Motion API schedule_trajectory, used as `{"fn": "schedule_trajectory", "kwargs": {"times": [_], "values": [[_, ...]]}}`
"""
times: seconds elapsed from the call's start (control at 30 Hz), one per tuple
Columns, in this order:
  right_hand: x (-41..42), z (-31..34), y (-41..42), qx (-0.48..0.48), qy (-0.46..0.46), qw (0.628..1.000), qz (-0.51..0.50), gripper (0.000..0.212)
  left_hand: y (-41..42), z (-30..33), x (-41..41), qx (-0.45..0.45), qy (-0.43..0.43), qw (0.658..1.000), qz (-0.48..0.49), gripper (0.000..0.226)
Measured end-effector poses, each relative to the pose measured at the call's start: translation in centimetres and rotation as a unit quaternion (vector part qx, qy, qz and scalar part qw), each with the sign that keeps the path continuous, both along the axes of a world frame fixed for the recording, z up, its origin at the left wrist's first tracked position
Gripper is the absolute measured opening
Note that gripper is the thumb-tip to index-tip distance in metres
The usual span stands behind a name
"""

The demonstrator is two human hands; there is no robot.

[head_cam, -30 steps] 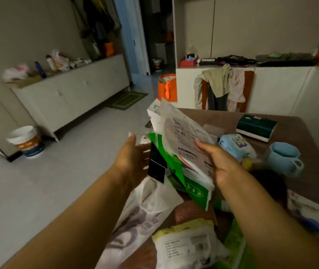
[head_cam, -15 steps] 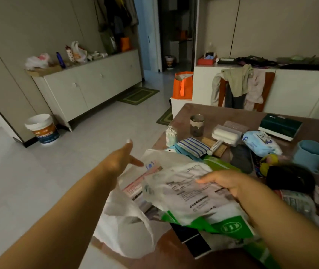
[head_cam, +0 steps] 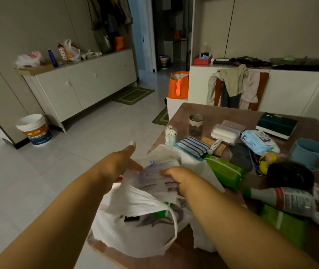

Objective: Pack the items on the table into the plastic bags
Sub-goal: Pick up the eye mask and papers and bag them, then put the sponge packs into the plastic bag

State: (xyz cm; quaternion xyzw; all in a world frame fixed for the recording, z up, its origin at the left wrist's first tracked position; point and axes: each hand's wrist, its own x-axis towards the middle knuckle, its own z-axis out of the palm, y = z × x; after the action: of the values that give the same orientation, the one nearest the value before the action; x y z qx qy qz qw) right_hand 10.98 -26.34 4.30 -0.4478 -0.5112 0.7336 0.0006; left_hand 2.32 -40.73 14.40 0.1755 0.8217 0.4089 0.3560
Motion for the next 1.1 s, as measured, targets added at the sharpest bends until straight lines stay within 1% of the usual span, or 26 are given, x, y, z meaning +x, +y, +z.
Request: {"fn": "schedule_trajectory", "kwargs": {"times": [0.03, 0.07, 0.1, 0.17, 0.2, 0.23, 0.27, 0.3, 0.37, 0.43, 0.47, 0.5, 0.57, 0.63, 0.7, 0.77, 0.87, 0.93, 1.0, 1.03, 1.1], "values": [[-0.3, -0.4, 0.1, 0.001, 0.012, 0.999, -0.034, 0.019, -0.1, 0.0, -0.2, 0.0, -0.007, 1.0, 0.006, 0.076], [-0.6, -0.8, 0.0, 0.014, 0.017, 0.999, -0.036, 0.021, -0.2, -0.1, -0.4, 0.006, -0.011, 1.0, 0.007, 0.077], [-1.0, -1.2, -0.3, 0.038, 0.016, 0.999, -0.022, 0.029, -0.1, -0.3, -0.6, 0.011, -0.011, 1.0, 0.001, 0.078], [-1.3, -1.4, -1.5, 0.144, -0.015, 0.988, 0.059, 0.046, 0.0, -0.5, -0.9, 0.011, -0.005, 1.0, -0.008, 0.078], [-1.5, -1.6, -1.9, 0.221, -0.059, 0.967, 0.11, 0.051, 0.1, -0.6, -1.1, 0.009, -0.003, 1.0, -0.008, 0.077], [-1.5, -2.0, -1.8, 0.301, -0.099, 0.936, 0.155, 0.054, 0.2, -0.7, -1.3, 0.005, -0.001, 1.0, -0.004, 0.077], [-1.2, -1.8, -1.5, 0.358, -0.124, 0.908, 0.181, 0.055, 0.3, -0.7, -1.6, -0.001, 0.002, 1.0, 0.002, 0.078], [-0.8, -1.6, -0.9, 0.394, -0.145, 0.888, 0.187, 0.053, 0.4, -0.7, -1.9, -0.009, 0.008, 1.0, 0.007, 0.078], [0.4, -0.4, 0.1, 0.431, -0.183, 0.861, 0.196, 0.047, 0.9, -0.5, -2.3, -0.025, 0.028, 0.999, 0.011, 0.077], [1.8, 1.2, 0.8, 0.435, -0.195, 0.849, 0.23, 0.046, 2.0, 0.0, -2.6, -0.037, 0.051, 0.998, 0.0, 0.07], [2.6, 2.2, 1.0, 0.423, -0.188, 0.852, 0.244, 0.046, 2.7, 0.3, -2.6, -0.041, 0.062, 0.997, -0.012, 0.067], [3.4, 3.3, 1.1, 0.397, -0.168, 0.868, 0.245, 0.045, 3.5, 0.7, -2.6, -0.043, 0.073, 0.996, -0.024, 0.065], [5.1, 5.3, 1.7, 0.302, -0.095, 0.919, 0.234, 0.043, 5.5, 1.5, -2.2, -0.047, 0.107, 0.992, -0.052, 0.067], [6.9, 7.0, 3.3, 0.247, -0.037, 0.942, 0.222, 0.041, 7.9, 2.4, -1.4, -0.046, 0.145, 0.985, -0.081, 0.067], [8.9, 8.4, 5.9, 0.235, 0.009, 0.957, 0.17, 0.04, 10.6, 3.3, -0.4, -0.046, 0.162, 0.98, -0.106, 0.065], [11.0, 9.0, 9.5, 0.245, 0.023, 0.965, 0.085, 0.037, 13.4, 4.0, 0.8, -0.041, 0.168, 0.976, -0.131, 0.061], [14.0, 8.0, 15.6, 0.28, -0.034, 0.959, -0.016, 0.036, 17.7, 4.2, 3.1, -0.019, 0.156, 0.973, -0.169, 0.052], [15.4, 6.4, 18.8, 0.288, -0.094, 0.952, -0.038, 0.034, 20.2, 3.8, 4.9, 0.0, 0.129, 0.974, -0.186, 0.049], [16.2, 4.4, 20.5, 0.292, -0.14, 0.946, -0.013, 0.031, 22.6, 2.9, 6.6, 0.011, 0.109, 0.974, -0.199, 0.048], [16.3, 3.2, 21.0, 0.3, -0.158, 0.94, 0.02, 0.032, 23.6, 2.3, 7.3, 0.012, 0.101, 0.974, -0.201, 0.05], [15.9, 0.9, 21.3, 0.331, -0.186, 0.919, 0.107, 0.041, 25.2, 1.0, 8.2, 0.006, 0.073, 0.978, -0.194, 0.052]]}}
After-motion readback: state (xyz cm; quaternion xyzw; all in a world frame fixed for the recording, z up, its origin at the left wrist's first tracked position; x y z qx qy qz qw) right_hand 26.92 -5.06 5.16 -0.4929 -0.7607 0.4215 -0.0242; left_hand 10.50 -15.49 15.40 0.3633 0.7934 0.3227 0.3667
